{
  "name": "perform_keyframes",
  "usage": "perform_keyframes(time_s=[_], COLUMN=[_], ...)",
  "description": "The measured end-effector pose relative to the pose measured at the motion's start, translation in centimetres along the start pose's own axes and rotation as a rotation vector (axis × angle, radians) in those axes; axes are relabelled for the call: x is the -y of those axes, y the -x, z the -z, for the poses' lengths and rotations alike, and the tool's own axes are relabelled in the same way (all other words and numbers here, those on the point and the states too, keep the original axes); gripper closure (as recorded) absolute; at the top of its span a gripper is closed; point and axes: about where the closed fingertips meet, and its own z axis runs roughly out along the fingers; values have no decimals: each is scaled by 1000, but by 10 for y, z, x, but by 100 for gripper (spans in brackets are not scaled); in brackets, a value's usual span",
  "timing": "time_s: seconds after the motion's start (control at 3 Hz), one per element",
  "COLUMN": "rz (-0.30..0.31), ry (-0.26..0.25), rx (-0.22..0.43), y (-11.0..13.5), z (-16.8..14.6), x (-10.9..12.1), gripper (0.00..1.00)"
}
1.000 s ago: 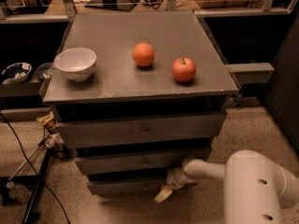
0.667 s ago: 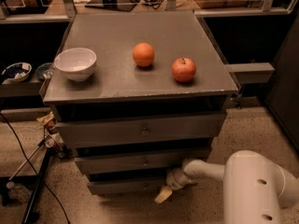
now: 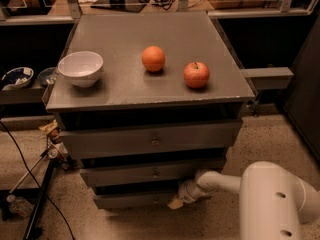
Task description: Open bottom drawer
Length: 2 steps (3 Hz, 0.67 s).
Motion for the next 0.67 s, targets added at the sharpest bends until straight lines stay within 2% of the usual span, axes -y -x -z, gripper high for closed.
perform_keyframes(time_s=[0.67], rz=[0], ry=[0], rx=[0], y=[0], z=[0], x=[0], gripper=[95])
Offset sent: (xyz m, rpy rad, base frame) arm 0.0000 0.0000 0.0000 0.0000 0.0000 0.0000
